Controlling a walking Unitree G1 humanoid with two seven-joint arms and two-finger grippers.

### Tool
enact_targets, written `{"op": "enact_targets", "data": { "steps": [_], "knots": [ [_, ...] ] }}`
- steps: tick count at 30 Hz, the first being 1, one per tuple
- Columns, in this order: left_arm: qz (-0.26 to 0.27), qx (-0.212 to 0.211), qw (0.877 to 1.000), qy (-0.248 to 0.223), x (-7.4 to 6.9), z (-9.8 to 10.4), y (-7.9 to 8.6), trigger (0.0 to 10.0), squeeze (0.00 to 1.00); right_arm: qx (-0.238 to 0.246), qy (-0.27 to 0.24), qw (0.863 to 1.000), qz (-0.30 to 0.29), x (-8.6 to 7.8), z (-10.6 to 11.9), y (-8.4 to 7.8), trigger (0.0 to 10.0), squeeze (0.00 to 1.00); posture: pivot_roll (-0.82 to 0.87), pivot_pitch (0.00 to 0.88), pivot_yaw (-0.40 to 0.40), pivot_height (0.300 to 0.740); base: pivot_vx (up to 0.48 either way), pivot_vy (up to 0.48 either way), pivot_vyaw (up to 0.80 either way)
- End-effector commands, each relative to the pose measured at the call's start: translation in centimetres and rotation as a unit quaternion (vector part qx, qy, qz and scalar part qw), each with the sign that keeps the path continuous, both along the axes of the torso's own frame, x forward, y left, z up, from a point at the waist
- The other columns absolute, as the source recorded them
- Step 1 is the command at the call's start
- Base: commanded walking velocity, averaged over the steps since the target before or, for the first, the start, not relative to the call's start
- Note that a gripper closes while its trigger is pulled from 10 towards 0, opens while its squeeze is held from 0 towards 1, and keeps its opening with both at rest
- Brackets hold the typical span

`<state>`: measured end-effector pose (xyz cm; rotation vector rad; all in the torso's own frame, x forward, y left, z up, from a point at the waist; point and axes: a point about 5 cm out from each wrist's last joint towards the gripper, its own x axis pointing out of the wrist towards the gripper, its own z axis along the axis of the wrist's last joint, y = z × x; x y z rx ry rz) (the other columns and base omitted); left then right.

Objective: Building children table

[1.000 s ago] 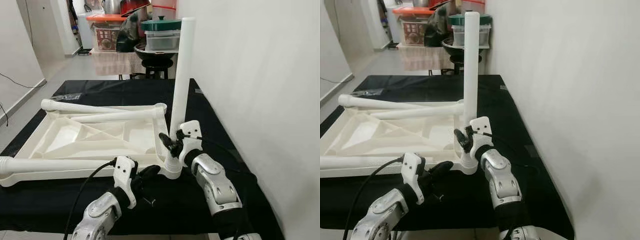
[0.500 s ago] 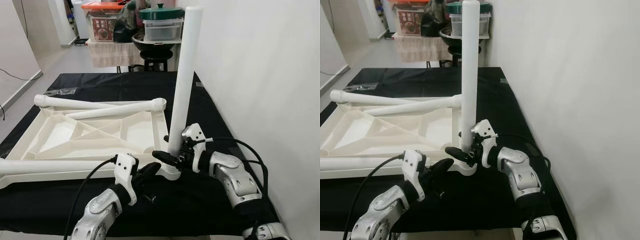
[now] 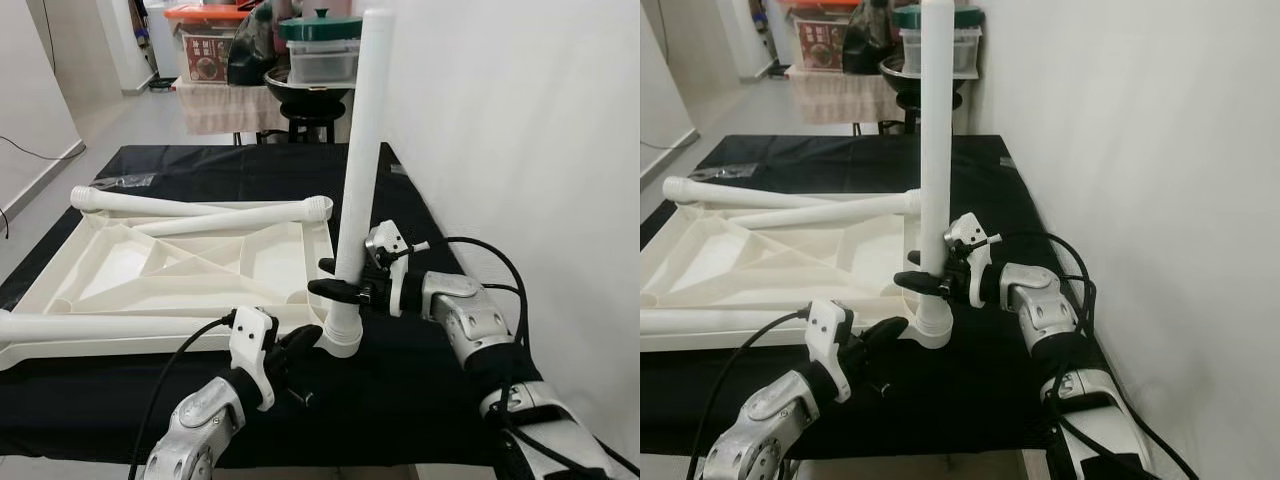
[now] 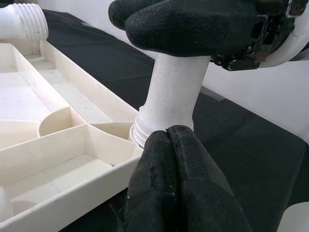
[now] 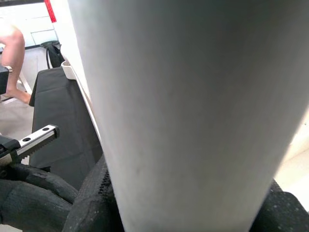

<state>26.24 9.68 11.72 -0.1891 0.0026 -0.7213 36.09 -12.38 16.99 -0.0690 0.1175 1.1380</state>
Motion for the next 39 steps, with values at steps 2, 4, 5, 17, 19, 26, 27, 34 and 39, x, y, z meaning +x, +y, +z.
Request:
{"op": "enact_targets", "data": {
  "steps": [2, 4, 5, 17, 19, 26, 27, 34, 39],
  "knots": [
    [0.001, -0.001, 1.0, 0.007, -0.3, -0.3, -0.1, 10.0, 0.0, -0.029, 0.001, 0.999, -0.034, -0.2, -1.5, -0.2, 0.0, 0.0, 0.09, 0.0, -0.062, 0.74, 0.0, 0.0, 0.0],
    [0.001, -0.002, 1.0, 0.007, -0.5, -0.2, 0.0, 10.0, 0.0, -0.065, -0.009, 0.993, -0.103, -0.2, -2.9, -0.7, 0.0, 0.0, 0.09, 0.0, -0.064, 0.74, 0.0, 0.0, 0.0],
    [0.001, -0.002, 1.0, 0.007, -0.5, -0.2, 0.0, 10.0, 0.0, -0.065, -0.009, 0.993, -0.103, -0.2, -2.9, -0.7, 0.0, 0.0, 0.09, 0.0, -0.064, 0.74, 0.0, 0.0, 0.0],
    [-0.004, 0.003, 1.0, 0.012, -0.5, -0.4, 0.3, 10.0, 0.0, -0.034, 0.079, 0.909, -0.408, -2.6, -6.4, 0.6, 0.0, 0.0, 0.07, 0.0, -0.046, 0.74, 0.0, 0.0, 0.0],
    [0.006, 0.002, 1.0, 0.009, -0.6, -0.4, 0.5, 10.0, 0.0, -0.055, 0.061, 0.914, -0.397, -2.1, -6.2, 1.3, 10.0, 0.0, 0.07, 0.0, -0.049, 0.74, 0.0, 0.0, 0.0],
    [0.002, 0.002, 1.0, 0.012, -0.7, -0.5, 0.4, 10.0, 0.0, -0.009, 0.045, 0.927, -0.371, -2.2, -5.0, 1.8, 10.0, 1.0, 0.07, 0.0, -0.043, 0.74, 0.0, 0.0, 0.0],
    [0.0, 0.002, 1.0, 0.013, -0.7, -0.5, 0.4, 10.0, 0.0, 0.006, 0.034, 0.933, -0.358, -2.2, -4.2, 2.0, 10.0, 1.0, 0.06, 0.0, -0.041, 0.74, 0.0, 0.0, 0.0],
    [0.0, 0.0, 1.0, 0.012, -0.5, -0.5, 0.0, 10.0, 0.0, 0.037, -0.011, 0.979, -0.199, -1.0, -1.6, 1.2, 10.0, 0.0, 0.07, 0.0, -0.048, 0.74, 0.0, 0.0, 0.0],
    [0.001, -0.001, 1.0, 0.012, -0.4, -0.4, 0.0, 10.0, 0.0, 0.014, -0.026, 0.993, -0.119, -0.7, -1.1, 0.8, 10.0, 0.0, 0.06, 0.0, -0.049, 0.74, 0.0, 0.0, 0.0]
  ]
}}
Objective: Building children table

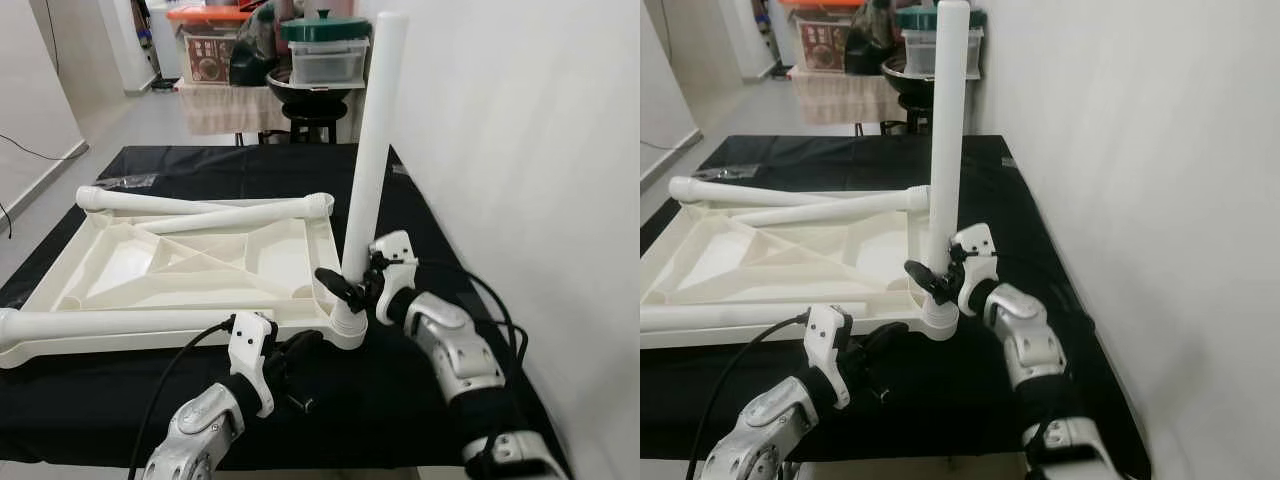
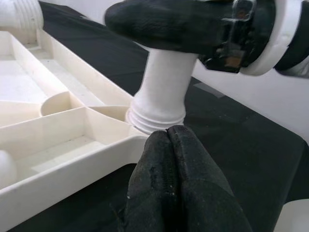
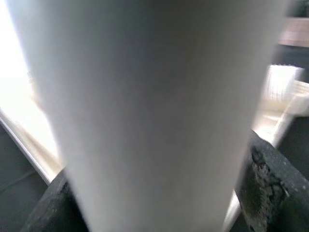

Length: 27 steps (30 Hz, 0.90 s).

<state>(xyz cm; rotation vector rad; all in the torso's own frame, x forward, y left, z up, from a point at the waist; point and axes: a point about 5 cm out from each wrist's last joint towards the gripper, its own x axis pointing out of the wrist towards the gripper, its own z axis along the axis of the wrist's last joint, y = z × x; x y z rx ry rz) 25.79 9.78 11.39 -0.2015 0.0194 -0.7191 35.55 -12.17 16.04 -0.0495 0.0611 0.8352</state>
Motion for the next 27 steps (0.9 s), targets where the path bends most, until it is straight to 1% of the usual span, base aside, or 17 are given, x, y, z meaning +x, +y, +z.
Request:
{"op": "enact_targets", "data": {
  "steps": [1, 2, 3, 4, 5, 6, 12, 15, 17, 19, 20, 23, 24, 25, 26, 27],
  "knots": [
    [0.001, 0.002, 1.0, 0.002, 0.1, -0.1, -0.1, 10.0, 0.0, -0.003, 0.0, 0.999, 0.032, -0.1, -0.1, 0.6, 10.0, 0.0, 0.06, 0.0, -0.049, 0.74, 0.0, 0.0, 0.0],
    [0.001, 0.001, 1.0, 0.001, 0.1, -0.1, -0.1, 10.0, 0.0, -0.016, -0.005, 0.998, 0.06, 0.0, 0.0, 0.4, 10.0, 0.0, 0.06, 0.0, -0.049, 0.74, 0.0, 0.0, 0.0],
    [0.001, 0.001, 1.0, 0.001, 0.1, -0.1, -0.1, 10.0, 0.0, -0.025, -0.006, 0.997, 0.075, 0.1, 0.2, 0.3, 2.6, 0.0, 0.06, 0.0, -0.049, 0.74, 0.0, 0.0, 0.0],
    [0.001, 0.001, 1.0, 0.001, 0.2, -0.1, -0.1, 10.0, 0.0, -0.022, -0.002, 0.996, 0.092, 0.3, 0.4, 0.2, 2.6, 0.0, 0.07, 0.0, -0.05, 0.74, 0.0, 0.0, 0.0],
    [0.001, 0.001, 1.0, 0.001, 0.2, -0.1, -0.1, 10.0, 0.0, -0.022, -0.002, 0.996, 0.092, 0.3, 0.4, 0.2, 2.6, 0.0, 0.07, 0.0, -0.05, 0.74, 0.0, 0.0, 0.0],
    [0.001, 0.002, 1.0, 0.001, 0.2, -0.1, -0.1, 10.0, 0.0, -0.019, 0.003, 0.994, 0.104, 0.4, 0.5, 0.1, 0.0, 0.0, 0.07, 0.0, -0.05, 0.74, 0.0, 0.0, 0.0],
    [0.002, 0.001, 1.0, 0.001, 0.1, -0.1, -0.1, 10.0, 0.0, -0.015, 0.008, 0.993, 0.118, 0.5, 0.5, -0.3, 0.0, 0.0, 0.07, 0.0, -0.049, 0.74, 0.0, 0.0, 0.0],
    [0.002, -0.001, 1.0, 0.002, 0.1, 0.0, 0.0, 10.0, 0.0, -0.041, -0.003, 0.993, 0.114, 0.3, 0.1, -0.9, 0.0, 0.0, 0.06, 0.0, -0.043, 0.74, 0.0, 0.0, 0.0],
    [0.001, -0.001, 1.0, 0.002, 0.1, 0.0, 0.0, 10.0, 0.0, -0.047, -0.003, 0.996, 0.07, 0.5, 0.1, -1.7, 0.0, 0.0, 0.06, 0.0, -0.041, 0.74, 0.0, 0.0, 0.0],
    [0.001, -0.002, 1.0, 0.002, 0.1, 0.1, 0.1, 10.0, 0.0, -0.052, 0.0, 0.998, 0.022, 0.6, -0.2, -2.1, 0.0, 0.0, 0.05, 0.0, -0.044, 0.74, 0.0, 0.0, 0.0],
    [0.002, -0.002, 1.0, 0.002, 0.1, 0.1, 0.1, 10.0, 0.0, -0.055, 0.001, 0.998, 0.008, 0.6, -0.3, -2.2, 0.0, 0.0, 0.05, 0.0, -0.044, 0.74, 0.0, 0.0, 0.0],
    [0.002, -0.002, 1.0, 0.002, 0.1, 0.1, 0.1, 10.0, 0.0, -0.057, 0.001, 0.998, -0.001, 0.5, -0.4, -2.2, 0.0, 0.0, 0.05, 0.0, -0.044, 0.74, 0.0, 0.0, 0.0],
    [0.002, -0.001, 1.0, 0.001, 0.1, 0.1, 0.2, 10.0, 0.0, -0.056, 0.013, 0.99, -0.127, 0.8, -1.3, -2.5, 0.0, 0.0, 0.05, 0.0, -0.049, 0.74, 0.0, 0.0, 0.0],
    [0.002, -0.001, 1.0, 0.001, 0.1, 0.1, 0.2, 10.0, 0.0, -0.056, 0.013, 0.99, -0.127, 0.8, -1.3, -2.5, 0.0, 0.0, 0.05, 0.0, -0.049, 0.74, 0.0, 0.0, 0.0],
    [0.002, -0.001, 1.0, 0.0, 0.1, 0.2, 0.3, 10.0, 0.0, -0.035, 0.047, 0.979, -0.193, -1.2, -3.6, -0.4, 0.0, 0.0, 0.04, 0.0, -0.031, 0.74, 0.0, 0.0, 0.0],
    [0.002, -0.001, 1.0, 0.0, 0.1, 0.2, 0.3, 10.0, 0.0, -0.035, 0.047, 0.979, -0.193, -1.2, -3.6, -0.4, 0.0, 0.0, 0.04, 0.0, -0.031, 0.74, 0.0, 0.0, 0.0]
  ]
}}
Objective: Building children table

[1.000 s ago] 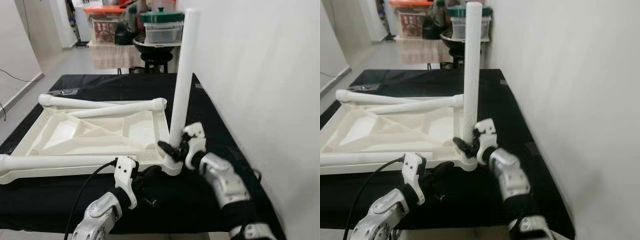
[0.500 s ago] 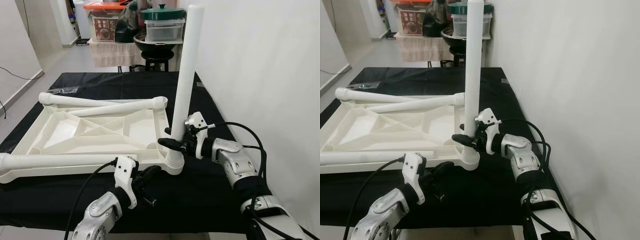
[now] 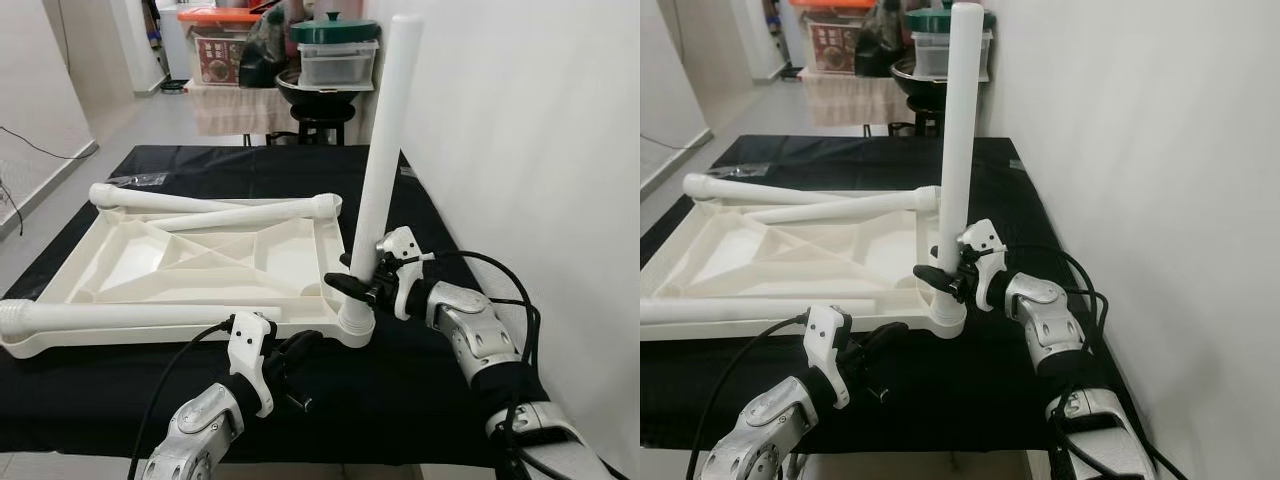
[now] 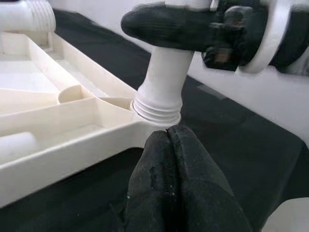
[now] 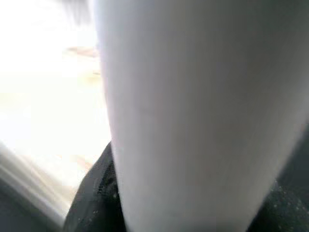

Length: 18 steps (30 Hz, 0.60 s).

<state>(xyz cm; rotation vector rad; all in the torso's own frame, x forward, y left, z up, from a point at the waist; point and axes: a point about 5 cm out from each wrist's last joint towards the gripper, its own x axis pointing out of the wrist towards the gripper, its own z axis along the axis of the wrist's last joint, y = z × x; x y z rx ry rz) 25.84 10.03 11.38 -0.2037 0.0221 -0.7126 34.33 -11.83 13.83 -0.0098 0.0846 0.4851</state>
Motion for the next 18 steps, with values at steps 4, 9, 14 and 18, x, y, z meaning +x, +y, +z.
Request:
{"op": "enact_targets", "data": {
  "steps": [4, 9, 14, 18],
  "knots": [
    [-0.001, 0.003, 1.0, -0.002, 0.1, 0.3, 0.1, 10.0, 0.0, -0.018, 0.074, 0.99, -0.115, -1.8, -2.9, 0.4, 0.0, 0.0, 0.01, 0.0, -0.005, 0.74, 0.0, 0.0, 0.0],
    [0.002, 0.002, 1.0, -0.001, 0.2, 0.2, 0.3, 10.0, 0.0, -0.054, 0.067, 0.991, -0.101, -0.9, -2.9, 0.9, 0.0, 0.0, 0.04, 0.0, -0.025, 0.74, 0.0, 0.0, 0.0],
    [0.002, 0.003, 1.0, 0.0, 0.3, 0.2, 0.3, 10.0, 0.0, -0.05, 0.079, 0.994, -0.062, -0.9, -3.0, 1.5, 10.0, 0.0, 0.04, 0.0, -0.017, 0.74, 0.0, 0.0, 0.0],
    [0.001, 0.003, 1.0, 0.0, 0.3, 0.2, 0.3, 10.0, 0.0, -0.035, 0.081, 0.996, -0.034, -0.7, -2.7, 1.6, 10.0, 1.0, 0.04, 0.0, -0.017, 0.74, 0.0, 0.0, 0.0]
  ]
}}
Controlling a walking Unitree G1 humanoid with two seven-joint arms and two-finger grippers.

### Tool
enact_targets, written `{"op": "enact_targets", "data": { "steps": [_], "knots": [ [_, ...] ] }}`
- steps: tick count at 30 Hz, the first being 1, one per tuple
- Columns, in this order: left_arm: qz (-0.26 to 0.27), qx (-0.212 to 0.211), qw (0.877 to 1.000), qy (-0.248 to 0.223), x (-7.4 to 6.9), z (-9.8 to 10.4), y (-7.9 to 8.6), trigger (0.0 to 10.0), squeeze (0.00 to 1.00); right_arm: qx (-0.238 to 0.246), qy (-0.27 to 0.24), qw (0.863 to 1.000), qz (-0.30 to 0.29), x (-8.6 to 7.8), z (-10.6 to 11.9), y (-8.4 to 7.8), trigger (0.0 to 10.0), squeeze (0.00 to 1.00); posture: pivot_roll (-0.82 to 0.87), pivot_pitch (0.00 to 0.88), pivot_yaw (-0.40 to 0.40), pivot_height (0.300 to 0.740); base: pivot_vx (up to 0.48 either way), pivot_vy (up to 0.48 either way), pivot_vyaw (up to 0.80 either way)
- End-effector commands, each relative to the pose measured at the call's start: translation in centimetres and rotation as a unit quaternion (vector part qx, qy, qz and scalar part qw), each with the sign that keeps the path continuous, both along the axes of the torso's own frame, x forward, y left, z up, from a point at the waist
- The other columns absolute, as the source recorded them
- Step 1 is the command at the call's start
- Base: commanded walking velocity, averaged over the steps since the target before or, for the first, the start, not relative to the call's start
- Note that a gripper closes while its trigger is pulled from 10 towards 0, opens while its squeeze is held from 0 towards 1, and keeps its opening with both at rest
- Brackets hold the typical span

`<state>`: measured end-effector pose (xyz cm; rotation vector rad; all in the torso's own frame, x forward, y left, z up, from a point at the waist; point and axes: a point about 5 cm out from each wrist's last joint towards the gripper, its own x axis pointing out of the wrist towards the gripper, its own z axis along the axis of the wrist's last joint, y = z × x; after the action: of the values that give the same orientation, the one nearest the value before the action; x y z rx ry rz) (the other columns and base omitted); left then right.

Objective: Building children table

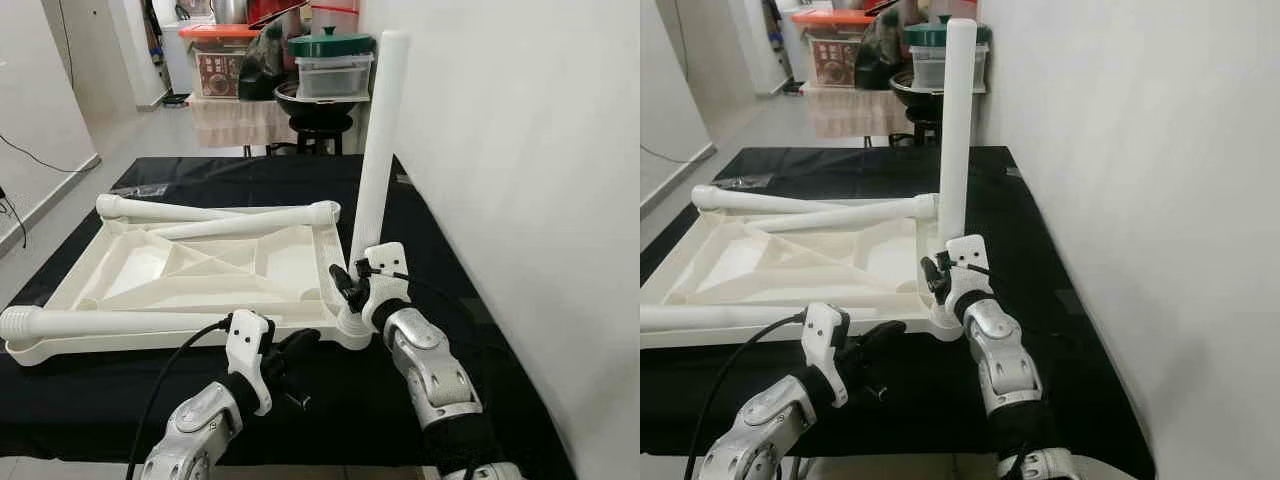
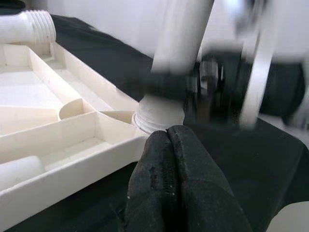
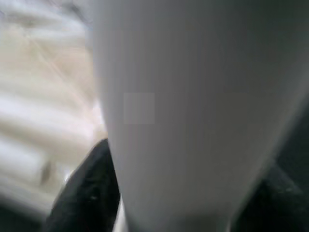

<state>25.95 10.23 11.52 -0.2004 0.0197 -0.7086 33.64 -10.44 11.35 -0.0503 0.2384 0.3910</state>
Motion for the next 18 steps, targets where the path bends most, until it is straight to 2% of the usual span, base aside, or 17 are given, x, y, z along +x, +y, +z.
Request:
{"op": "enact_targets", "data": {
  "steps": [1, 2, 3, 4, 5, 6, 8, 9, 10, 11, 13, 18],
  "knots": [
    [-0.002, 0.001, 1.0, 0.002, 0.2, 0.1, 0.0, 10.0, 0.0, 0.033, -0.004, 0.998, 0.053, 0.4, 0.5, 0.3, 10.0, 1.0, 0.04, 0.0, -0.018, 0.74, 0.0, 0.0, 0.0],
    [-0.002, 0.001, 1.0, 0.002, 0.2, 0.1, 0.0, 10.0, 0.0, 0.033, -0.004, 0.998, 0.053, 0.4, 0.5, 0.3, 10.0, 1.0, 0.04, 0.0, -0.018, 0.74, 0.0, 0.0, 0.0],
    [-0.002, 0.002, 1.0, 0.002, 0.2, 0.1, -0.1, 10.0, 0.0, 0.058, -0.015, 0.994, 0.092, 0.6, 1.3, 0.2, 10.0, 1.0, 0.05, 0.0, -0.023, 0.74, 0.0, 0.0, 0.0],
    [-0.002, 0.002, 1.0, 0.002, 0.3, 0.1, -0.1, 10.0, 0.0, 0.067, -0.031, 0.988, 0.134, 0.8, 2.3, -0.2, 10.0, 0.27, 0.05, 0.0, -0.024, 0.74, 0.0, 0.0, 0.0],
    [-0.002, 0.002, 1.0, 0.002, 0.3, 0.1, -0.1, 10.0, 0.0, 0.067, -0.031, 0.988, 0.134, 0.8, 2.3, -0.2, 10.0, 0.27, 0.05, 0.0, -0.024, 0.74, 0.0, 0.0, 0.0],
    [-0.002, 0.002, 1.0, 0.002, 0.3, 0.1, -0.2, 10.0, 0.0, 0.068, -0.039, 0.984, 0.161, 0.9, 2.8, -0.5, 10.0, 0.27, 0.05, 0.0, -0.024, 0.74, 0.0, 0.0, 0.0],
    [-0.002, 0.002, 1.0, 0.002, 0.3, 0.1, -0.2, 10.0, 0.0, 0.068, -0.039, 0.984, 0.161, 0.9, 2.8, -0.5, 10.0, 0.27, 0.05, 0.0, -0.024, 0.74, 0.0, 0.0, 0.0],
    [-0.002, 0.002, 1.0, 0.002, 0.3, 0.0, -0.2, 10.0, 0.0, 0.058, -0.046, 0.978, 0.197, 0.8, 3.3, -0.8, 10.0, 0.0, 0.05, 0.0, -0.03, 0.74, 0.0, 0.0, 0.0],
    [-0.002, 0.002, 1.0, 0.003, 0.3, 0.0, -0.2, 10.0, 0.0, 0.036, -0.047, 0.957, 0.285, 0.7, 4.3, -1.5, 10.0, 0.0, 0.05, 0.0, -0.033, 0.74, 0.0, 0.0, 0.0],
    [-0.002, 0.002, 1.0, 0.003, 0.3, 0.0, -0.2, 10.0, 0.0, 0.036, -0.047, 0.957, 0.285, 0.7, 4.3, -1.5, 10.0, 0.0, 0.05, 0.0, -0.033, 0.74, 0.0, 0.0, 0.0],
    [-0.002, 0.002, 1.0, 0.003, 0.3, -0.1, -0.3, 10.0, 0.0, 0.034, -0.04, 0.94, 0.336, 1.0, 4.9, -2.0, 10.0, 0.0, 0.06, 0.0, -0.036, 0.74, 0.0, 0.0, 0.0],
    [-0.002, 0.002, 1.0, 0.004, 0.3, -0.2, -0.3, 10.0, 0.0, 0.04, -0.031, 0.929, 0.367, 1.3, 5.2, -2.3, 10.0, 0.0, 0.06, 0.0, -0.035, 0.74, 0.0, 0.0, 0.0]
  ]
}}
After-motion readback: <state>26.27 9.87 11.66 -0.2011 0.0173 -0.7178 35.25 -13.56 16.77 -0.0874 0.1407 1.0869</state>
